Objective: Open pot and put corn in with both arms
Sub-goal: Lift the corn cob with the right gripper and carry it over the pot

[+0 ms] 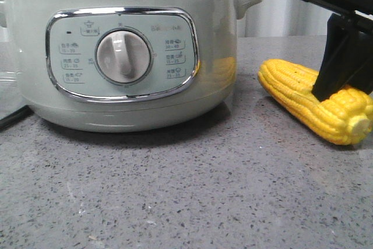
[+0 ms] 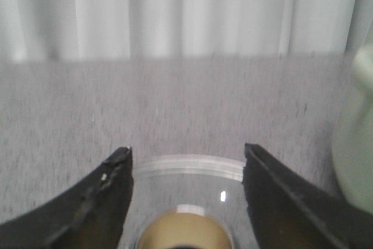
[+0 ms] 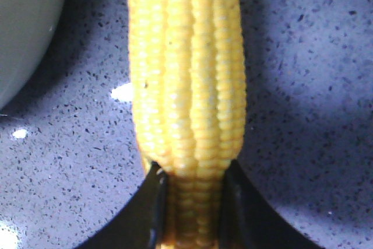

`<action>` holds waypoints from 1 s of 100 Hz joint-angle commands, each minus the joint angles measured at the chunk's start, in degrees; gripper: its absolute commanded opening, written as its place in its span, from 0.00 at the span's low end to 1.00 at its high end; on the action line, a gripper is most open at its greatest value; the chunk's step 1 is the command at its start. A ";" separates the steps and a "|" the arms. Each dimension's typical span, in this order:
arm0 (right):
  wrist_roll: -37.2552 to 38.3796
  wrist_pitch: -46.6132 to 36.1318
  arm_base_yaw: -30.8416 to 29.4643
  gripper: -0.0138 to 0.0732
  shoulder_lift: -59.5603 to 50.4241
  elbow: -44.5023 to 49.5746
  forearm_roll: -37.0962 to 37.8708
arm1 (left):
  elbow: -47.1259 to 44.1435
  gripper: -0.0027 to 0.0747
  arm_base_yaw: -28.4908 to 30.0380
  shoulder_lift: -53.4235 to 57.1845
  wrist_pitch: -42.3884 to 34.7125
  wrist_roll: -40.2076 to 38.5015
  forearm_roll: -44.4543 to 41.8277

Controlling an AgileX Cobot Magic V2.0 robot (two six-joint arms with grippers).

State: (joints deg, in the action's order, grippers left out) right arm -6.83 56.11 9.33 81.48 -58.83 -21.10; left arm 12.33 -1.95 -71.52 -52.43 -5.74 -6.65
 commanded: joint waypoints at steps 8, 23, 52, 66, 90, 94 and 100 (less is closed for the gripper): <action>-0.78 -1.40 0.03 0.08 -1.30 -1.47 -0.52 | 1.45 0.57 -0.40 1.24 -7.83 -0.40 1.44; -0.78 -3.62 0.03 0.08 -2.86 -1.47 -0.33 | 1.45 0.57 -0.40 3.13 -7.94 -0.40 1.44; 0.80 1.11 -0.20 0.08 -8.27 -5.74 6.60 | 1.45 0.57 -0.40 9.98 -7.94 3.16 3.71; 1.69 5.84 -0.20 0.08 -11.06 -11.34 9.73 | 1.45 0.57 -0.40 13.64 -7.84 3.16 3.71; 1.48 12.97 0.79 0.08 -12.75 -21.39 10.23 | 1.64 0.57 -0.40 18.88 -7.60 3.16 3.73; 1.37 13.32 1.37 0.08 -12.75 -22.44 10.23 | 1.81 0.57 -0.40 19.67 -7.60 3.16 3.61; 1.37 13.07 2.58 0.08 -12.75 -23.96 9.94 | 1.83 0.57 -0.40 20.44 -7.46 3.16 3.47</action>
State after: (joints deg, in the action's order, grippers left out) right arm -5.06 70.46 10.70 70.27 -79.12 -10.56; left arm 12.33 -1.95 -52.71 -55.39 -2.75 -3.71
